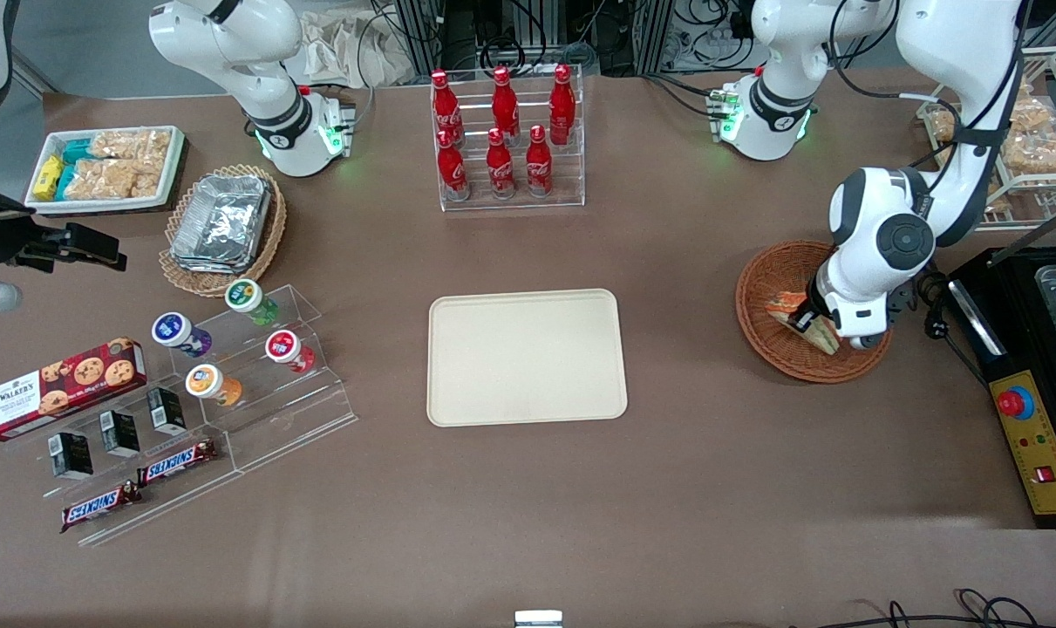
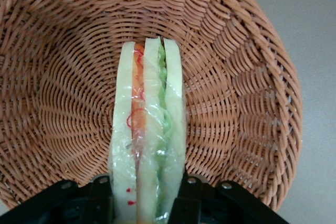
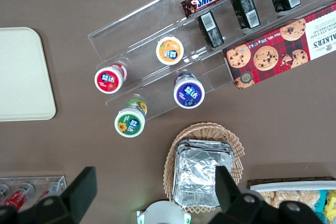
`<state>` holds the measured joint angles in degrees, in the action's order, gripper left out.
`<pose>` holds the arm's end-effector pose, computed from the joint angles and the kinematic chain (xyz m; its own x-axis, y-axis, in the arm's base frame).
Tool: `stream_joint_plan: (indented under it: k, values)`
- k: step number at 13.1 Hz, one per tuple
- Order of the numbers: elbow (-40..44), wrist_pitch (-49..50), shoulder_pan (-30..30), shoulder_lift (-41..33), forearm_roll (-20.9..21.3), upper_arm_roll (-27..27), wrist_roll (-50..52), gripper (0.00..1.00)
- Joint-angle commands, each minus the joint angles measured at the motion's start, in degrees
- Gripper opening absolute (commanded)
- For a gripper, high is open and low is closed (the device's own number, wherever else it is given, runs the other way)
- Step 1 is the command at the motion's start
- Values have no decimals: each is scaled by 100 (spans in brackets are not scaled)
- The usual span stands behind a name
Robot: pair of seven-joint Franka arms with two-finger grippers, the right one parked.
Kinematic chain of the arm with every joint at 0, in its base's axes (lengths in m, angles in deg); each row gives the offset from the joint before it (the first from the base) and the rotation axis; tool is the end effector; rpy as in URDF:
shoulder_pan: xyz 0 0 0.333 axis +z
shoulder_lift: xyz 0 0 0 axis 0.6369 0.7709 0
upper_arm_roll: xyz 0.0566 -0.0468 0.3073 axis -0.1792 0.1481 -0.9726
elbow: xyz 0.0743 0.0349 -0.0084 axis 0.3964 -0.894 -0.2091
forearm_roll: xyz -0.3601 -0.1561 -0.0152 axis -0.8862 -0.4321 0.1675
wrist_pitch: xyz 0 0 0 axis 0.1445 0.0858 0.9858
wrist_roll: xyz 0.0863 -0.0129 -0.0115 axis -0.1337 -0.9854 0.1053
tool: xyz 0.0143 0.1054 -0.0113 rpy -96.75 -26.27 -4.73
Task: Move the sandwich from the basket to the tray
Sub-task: 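Close the left gripper on the sandwich and lift it from the basket, then carry the held sandwich over to the cream tray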
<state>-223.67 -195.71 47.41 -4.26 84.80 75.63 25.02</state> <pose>0.4852 -0.0327 0.2406 0.6537 0.7564 -0.0229 0.7491 -0.6510 -0.1225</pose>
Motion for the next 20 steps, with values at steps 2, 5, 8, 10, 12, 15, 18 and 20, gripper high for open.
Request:
stream_joint_plan:
  k: [2,5,8,10,12,15,18,20]
  values:
    - [255,294,6,-373,166,7,-3,0]
    - [1474,1961,-2,-312,149,16,-582,0]
    - [2390,2598,-11,-295,-44,34,-1356,0]
    - [3223,3334,-55,3,-395,95,-1951,0]
    - [4173,4134,-38,424,-580,428,-2812,0]
    - [4696,4410,-81,637,-1363,797,-2869,0]
    - [4713,4235,-475,724,-1407,966,-2817,0]
    - [4722,3867,-1055,996,-1276,957,-2362,0]
